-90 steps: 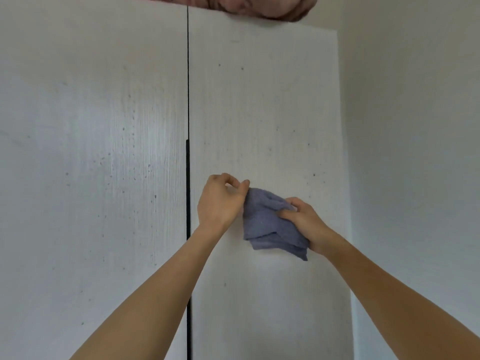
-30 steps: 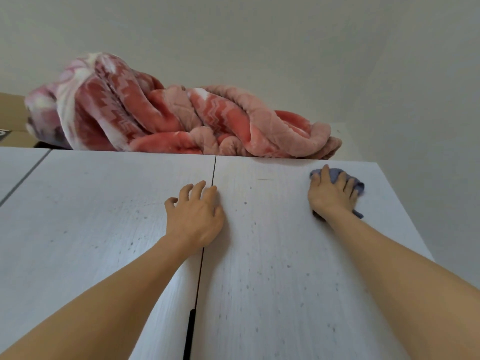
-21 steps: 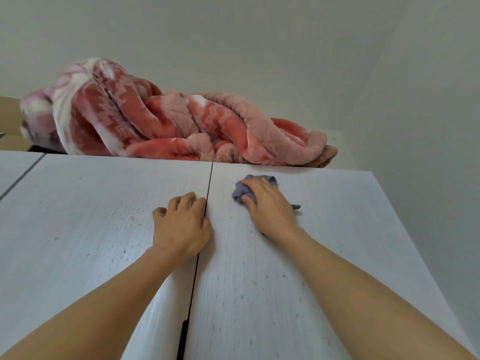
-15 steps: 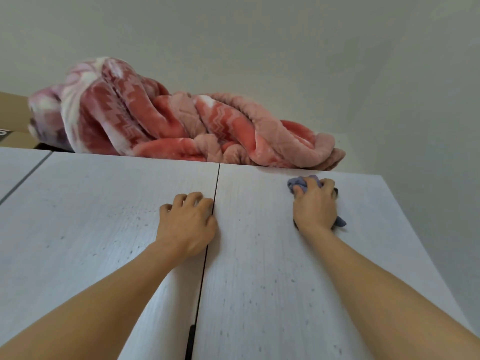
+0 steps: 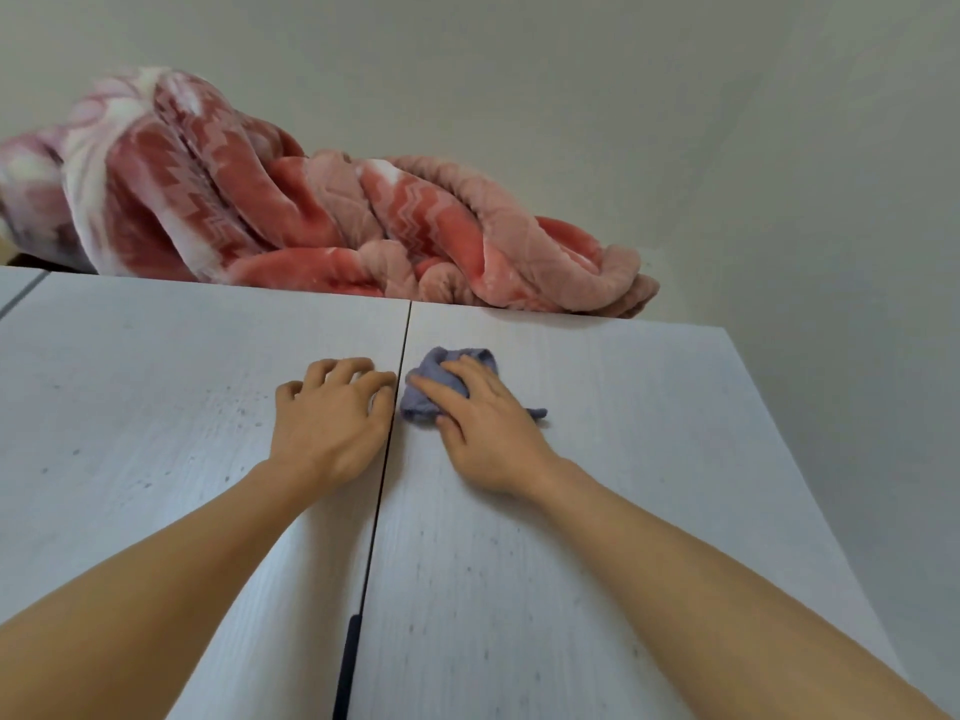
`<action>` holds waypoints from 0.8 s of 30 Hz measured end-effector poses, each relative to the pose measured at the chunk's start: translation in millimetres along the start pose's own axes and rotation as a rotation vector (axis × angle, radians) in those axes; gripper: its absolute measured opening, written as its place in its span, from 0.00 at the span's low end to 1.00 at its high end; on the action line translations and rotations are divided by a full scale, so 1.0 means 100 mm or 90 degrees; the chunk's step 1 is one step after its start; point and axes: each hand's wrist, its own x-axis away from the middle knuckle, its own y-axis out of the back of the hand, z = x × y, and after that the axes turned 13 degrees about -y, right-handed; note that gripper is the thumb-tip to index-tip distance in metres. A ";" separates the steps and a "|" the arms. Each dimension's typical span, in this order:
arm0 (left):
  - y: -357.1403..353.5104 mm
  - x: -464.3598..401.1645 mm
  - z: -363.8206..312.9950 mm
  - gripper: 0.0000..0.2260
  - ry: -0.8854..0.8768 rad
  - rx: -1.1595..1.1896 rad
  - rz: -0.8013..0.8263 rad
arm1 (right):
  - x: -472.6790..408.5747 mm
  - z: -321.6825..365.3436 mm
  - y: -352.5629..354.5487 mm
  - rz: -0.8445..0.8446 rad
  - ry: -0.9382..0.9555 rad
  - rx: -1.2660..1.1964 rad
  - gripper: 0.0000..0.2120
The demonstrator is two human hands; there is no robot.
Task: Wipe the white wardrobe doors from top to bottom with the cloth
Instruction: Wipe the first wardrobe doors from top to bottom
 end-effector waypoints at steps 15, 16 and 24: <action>0.03 0.49 -0.11 0.27 -0.004 -0.069 0.010 | 0.33 -0.18 0.09 0.032 -0.094 0.066 0.23; 0.02 0.55 -0.10 0.27 -0.003 -0.068 0.010 | 0.44 -0.16 0.07 0.030 -0.049 0.067 0.23; 0.05 0.84 -0.18 0.25 -0.040 -0.075 0.076 | 1.00 -0.22 0.18 0.158 0.112 0.043 0.22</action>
